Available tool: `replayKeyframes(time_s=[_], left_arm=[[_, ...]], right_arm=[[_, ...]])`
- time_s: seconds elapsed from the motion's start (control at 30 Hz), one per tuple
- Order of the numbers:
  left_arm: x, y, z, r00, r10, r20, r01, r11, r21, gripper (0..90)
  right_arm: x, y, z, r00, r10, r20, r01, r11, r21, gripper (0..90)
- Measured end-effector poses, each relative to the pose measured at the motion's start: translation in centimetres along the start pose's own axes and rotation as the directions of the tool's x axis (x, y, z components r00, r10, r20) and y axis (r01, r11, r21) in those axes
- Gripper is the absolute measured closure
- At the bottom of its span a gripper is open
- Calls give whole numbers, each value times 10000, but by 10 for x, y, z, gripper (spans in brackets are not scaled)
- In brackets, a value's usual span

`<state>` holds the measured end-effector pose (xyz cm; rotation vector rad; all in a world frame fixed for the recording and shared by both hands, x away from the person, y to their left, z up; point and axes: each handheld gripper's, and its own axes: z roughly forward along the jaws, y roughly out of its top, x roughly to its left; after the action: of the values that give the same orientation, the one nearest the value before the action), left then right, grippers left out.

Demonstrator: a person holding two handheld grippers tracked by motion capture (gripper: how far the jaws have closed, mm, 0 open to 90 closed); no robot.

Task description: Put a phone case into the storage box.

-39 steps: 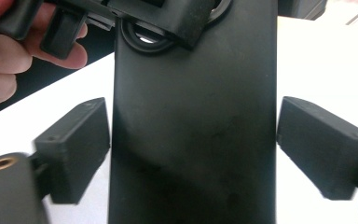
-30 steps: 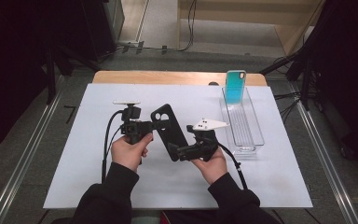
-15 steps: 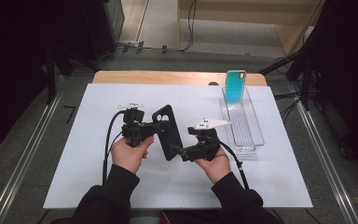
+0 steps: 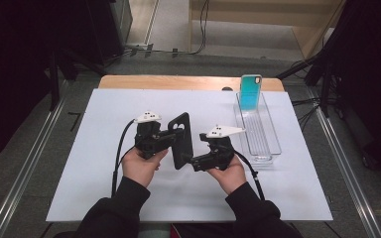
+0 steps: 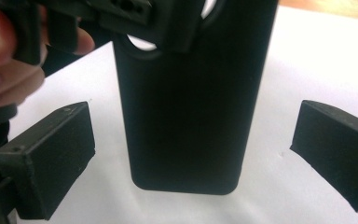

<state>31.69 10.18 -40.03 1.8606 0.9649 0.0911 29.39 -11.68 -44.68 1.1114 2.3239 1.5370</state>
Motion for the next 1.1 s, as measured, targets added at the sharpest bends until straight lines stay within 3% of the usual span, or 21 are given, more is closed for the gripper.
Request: replayKeyframes(time_s=[0.2, 0.6, 0.87, 0.97, 1.1], left_arm=[[-3, -3, 4, 9999, 91, 145, -92, 9999, 122, 824], [-18, -7, 9, 9994, 49, 341, -57, 9998, 214, 823], [-26, -10, 11, 9991, 104, 418, -110, 9998, 150, 823], [-28, -11, 12, 9991, 98, 424, -107, 9998, 195, 823], [-27, -12, 12, 9988, 61, 496, -75, 9996, 283, 822]], right_arm=[[2, 2, -3, 9999, -97, -38, 96, 9991, -412, 0], [5, 5, -2, 9995, 84, 299, -89, 9998, 167, 0], [7, 6, 1, 9990, 261, 375, -265, 9996, 105, 0], [7, 5, -1, 9991, 213, 373, -217, 9997, 95, 94], [7, 5, -1, 9991, 213, 376, -218, 9997, 114, 108]])
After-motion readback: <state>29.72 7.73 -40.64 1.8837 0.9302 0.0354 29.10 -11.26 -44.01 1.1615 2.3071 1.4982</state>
